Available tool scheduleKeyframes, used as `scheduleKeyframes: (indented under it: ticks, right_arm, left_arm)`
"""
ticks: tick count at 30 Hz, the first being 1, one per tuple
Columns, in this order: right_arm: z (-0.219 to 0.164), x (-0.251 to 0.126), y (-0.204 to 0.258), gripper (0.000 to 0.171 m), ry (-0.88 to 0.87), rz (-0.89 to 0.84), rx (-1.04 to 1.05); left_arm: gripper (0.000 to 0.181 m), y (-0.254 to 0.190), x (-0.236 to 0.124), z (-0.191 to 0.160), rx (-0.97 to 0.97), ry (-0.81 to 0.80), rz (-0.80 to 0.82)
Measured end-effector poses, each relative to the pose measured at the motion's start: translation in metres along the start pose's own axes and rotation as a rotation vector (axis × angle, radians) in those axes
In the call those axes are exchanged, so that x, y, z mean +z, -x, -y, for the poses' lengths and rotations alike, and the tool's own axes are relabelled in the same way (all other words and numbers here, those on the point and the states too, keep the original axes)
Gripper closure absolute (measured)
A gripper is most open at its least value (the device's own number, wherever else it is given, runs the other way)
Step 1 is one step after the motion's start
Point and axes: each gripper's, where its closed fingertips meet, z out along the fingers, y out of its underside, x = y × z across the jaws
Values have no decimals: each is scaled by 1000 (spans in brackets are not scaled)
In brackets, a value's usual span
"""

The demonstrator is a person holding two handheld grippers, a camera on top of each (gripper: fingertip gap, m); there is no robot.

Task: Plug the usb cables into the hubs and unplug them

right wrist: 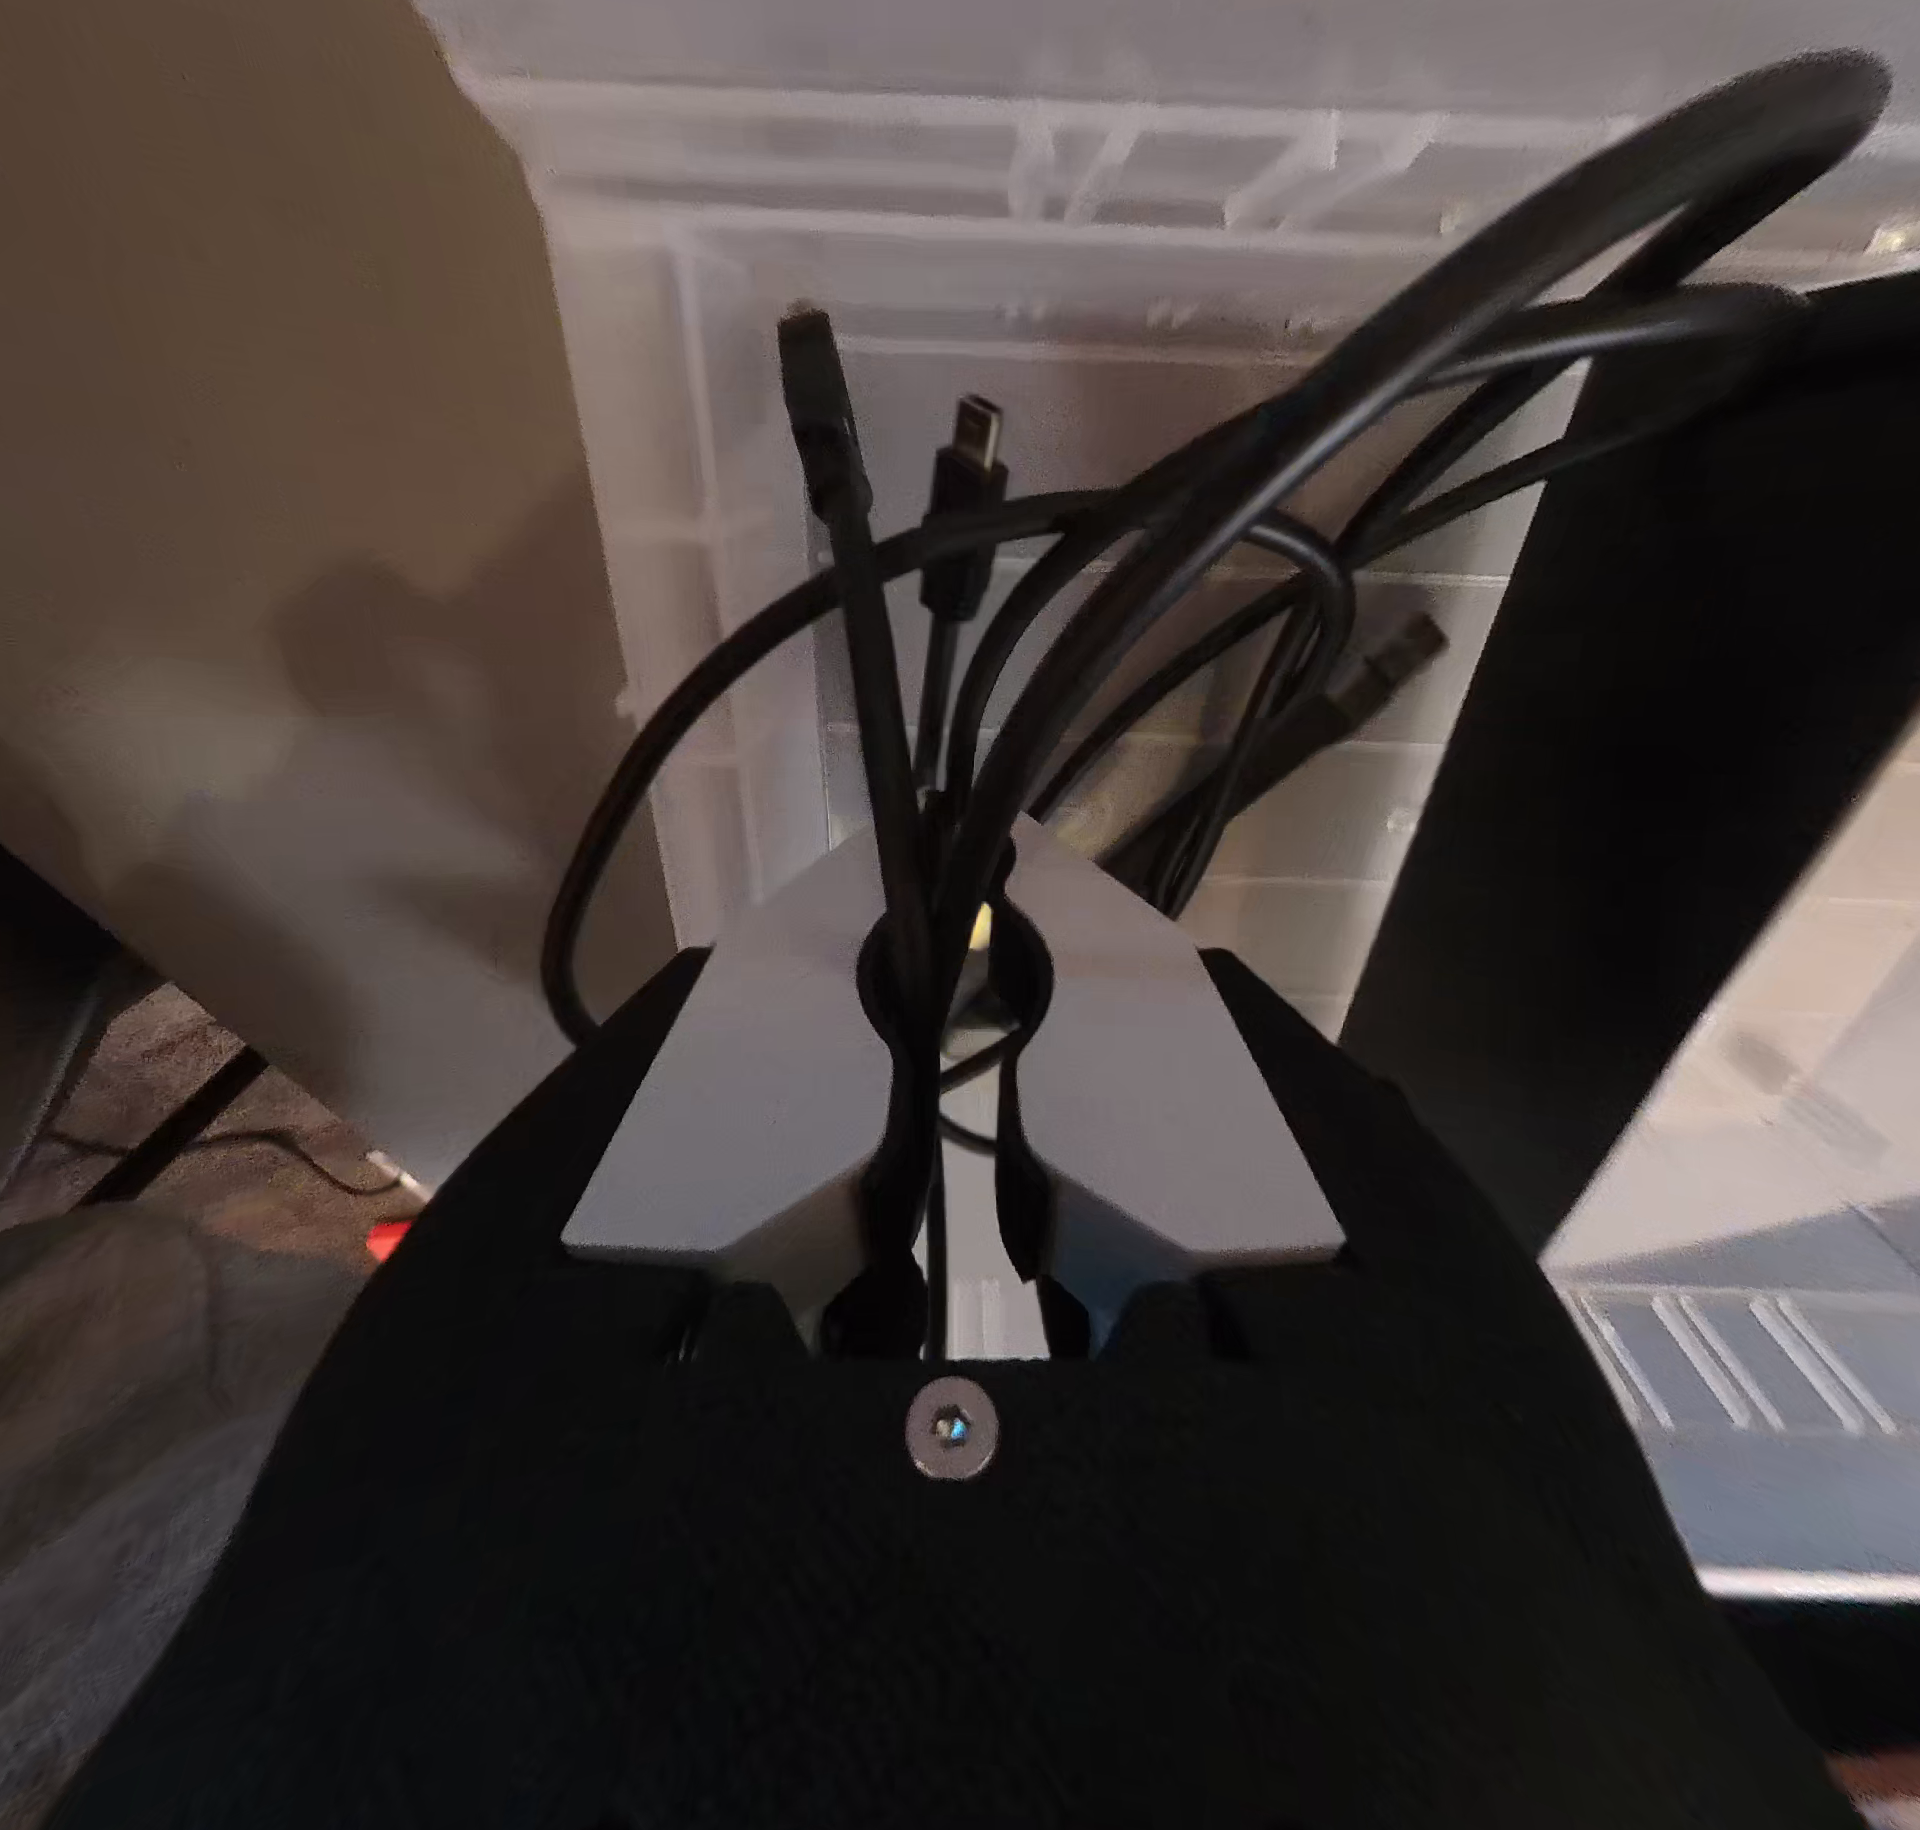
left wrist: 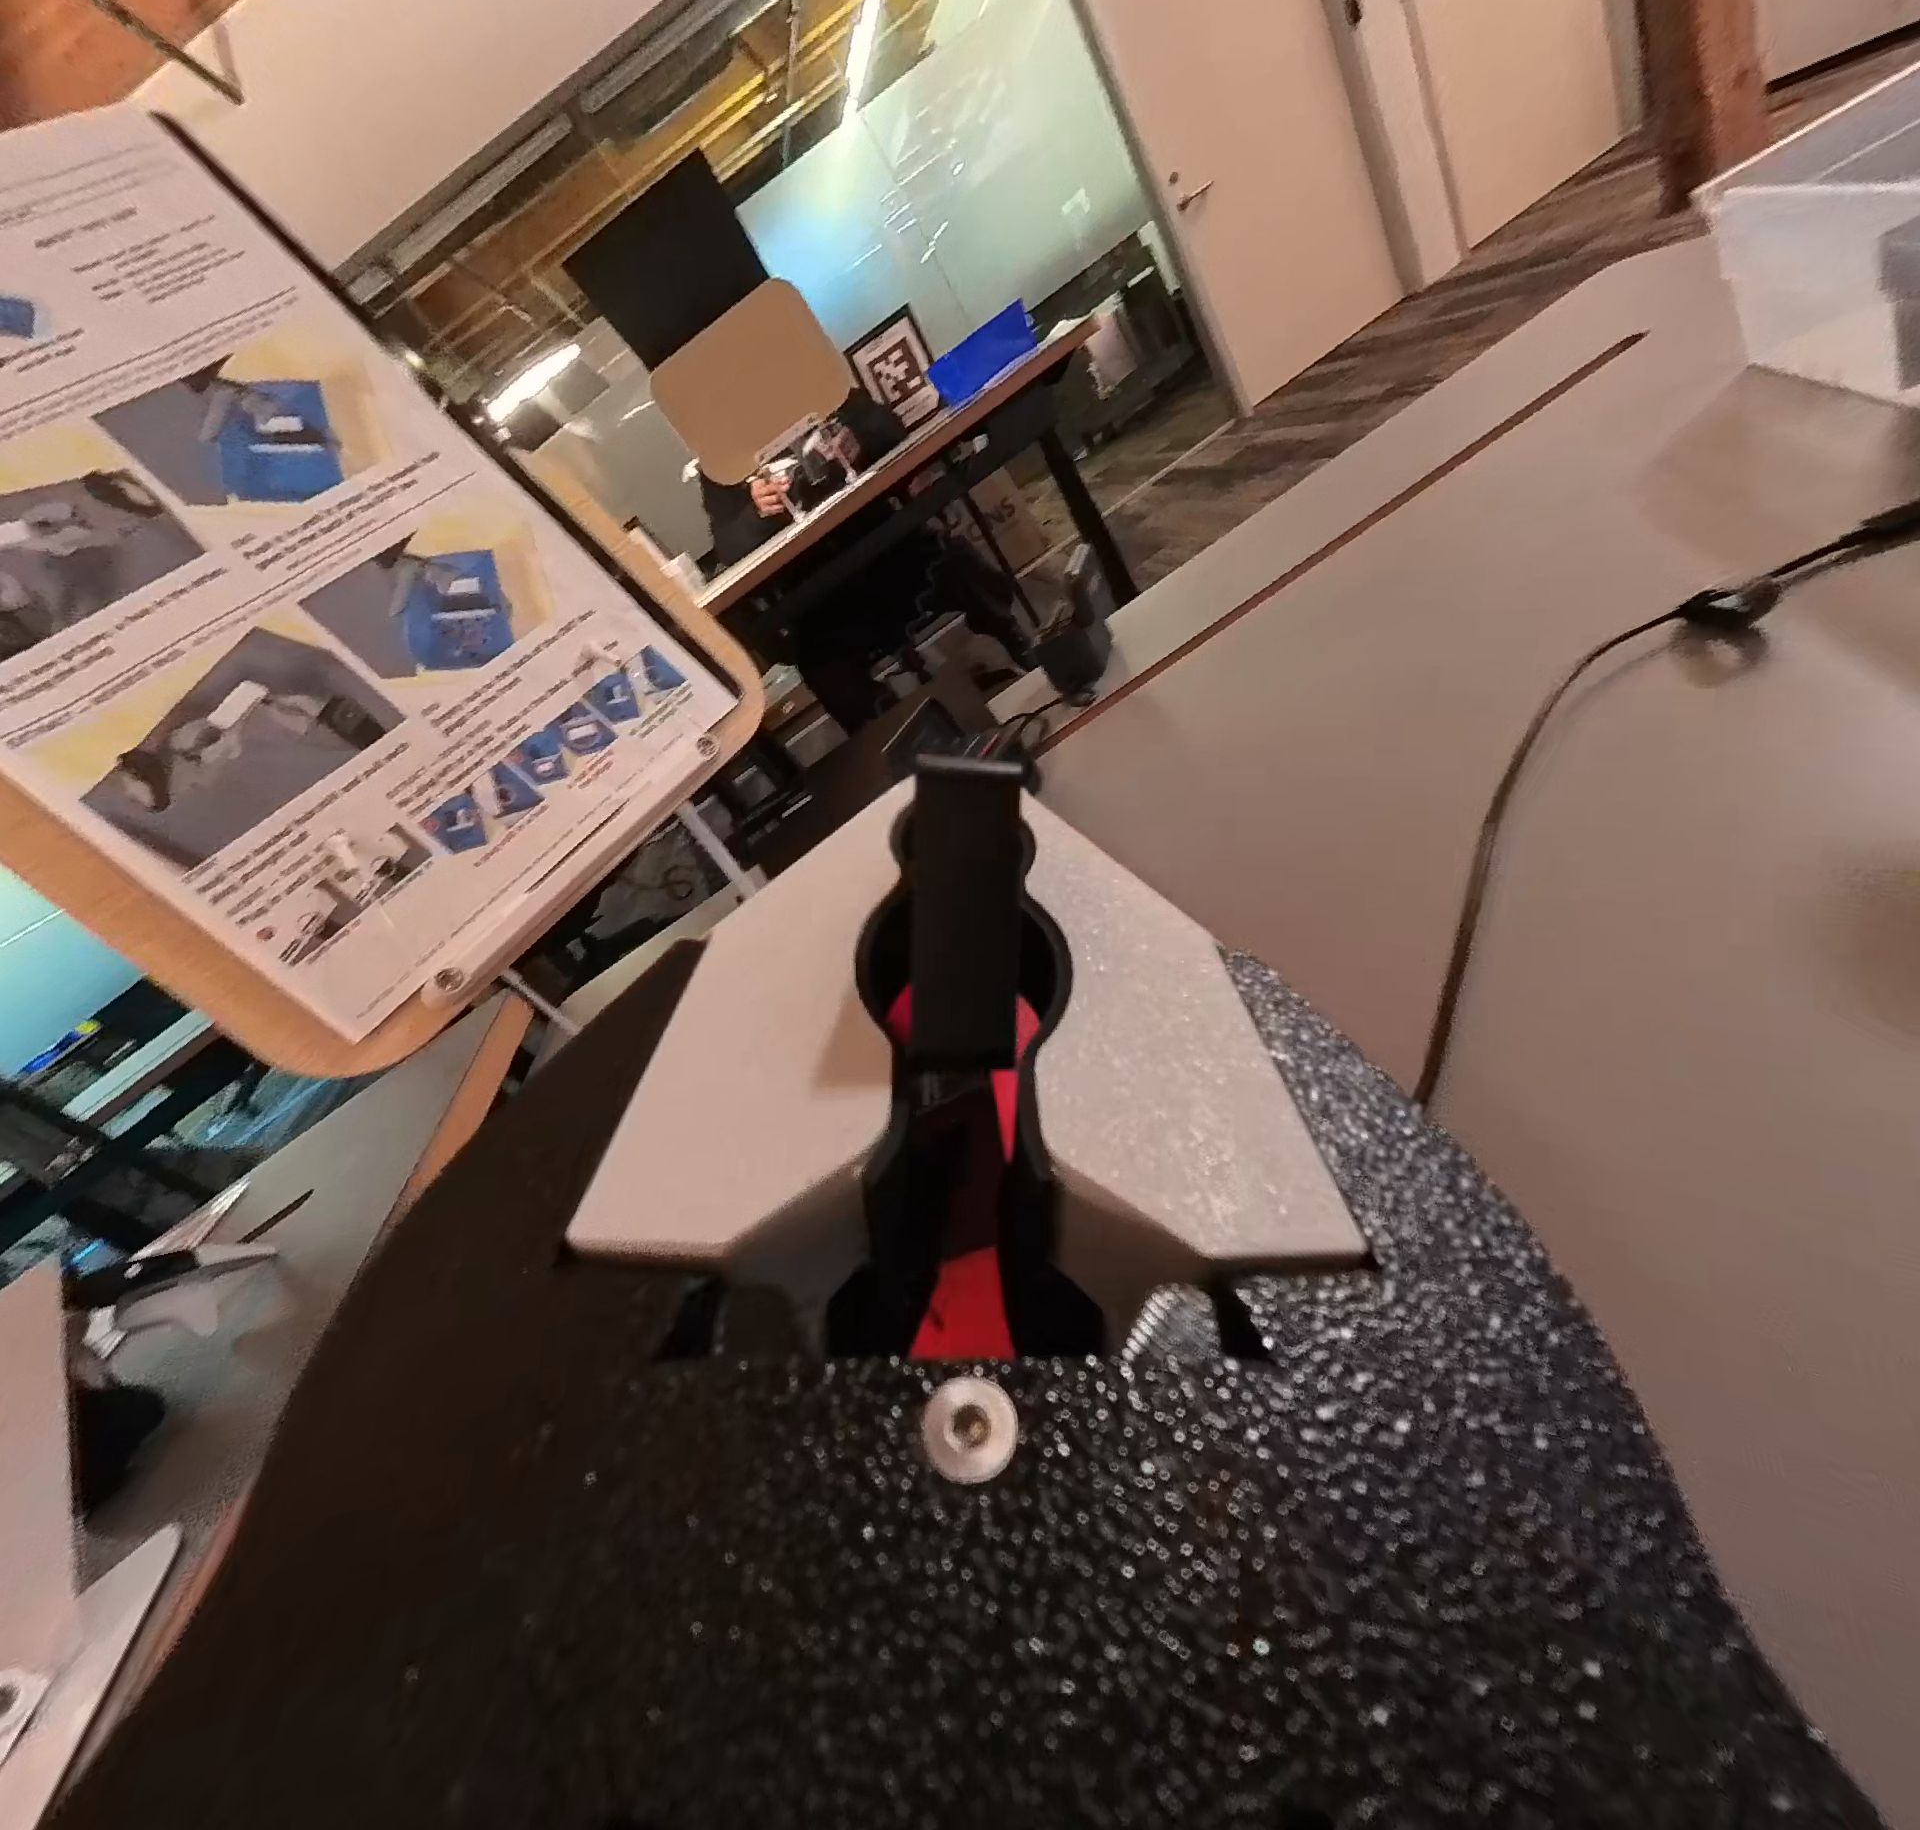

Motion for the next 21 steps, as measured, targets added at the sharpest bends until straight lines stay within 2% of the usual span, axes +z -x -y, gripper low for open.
scheduleKeyframes:
  ticks: [1,5,10,14,16,17,19,21]
  right_arm:
    - [-1,-4,0,167,13,-6,1]
    - [5,-52,-14,120,-73,-164,75]
    - [11,-137,-38,100,-240,-519,107]
    - [25,-193,-34,99,-309,-809,78]
    - [68,-204,-4,106,-438,-855,-70]
    - [101,-205,22,120,-554,-841,-191]
    - [166,-193,91,128,-780,-698,-479]
    - [207,-173,152,135,-912,-530,-681]
  left_arm:
    - [172,-4,2,3,4,-6,-16]
    - [173,-19,8,15,-5,-32,-77]
    - [172,-43,23,26,-90,-49,-196]
    - [173,-75,40,29,-174,-22,-356]
    - [173,-96,47,31,-200,-14,-447]
    - [173,-106,50,32,-206,-12,-490]
    - [173,-129,55,32,-198,0,-576]
    - [173,-152,58,32,-163,22,-657]
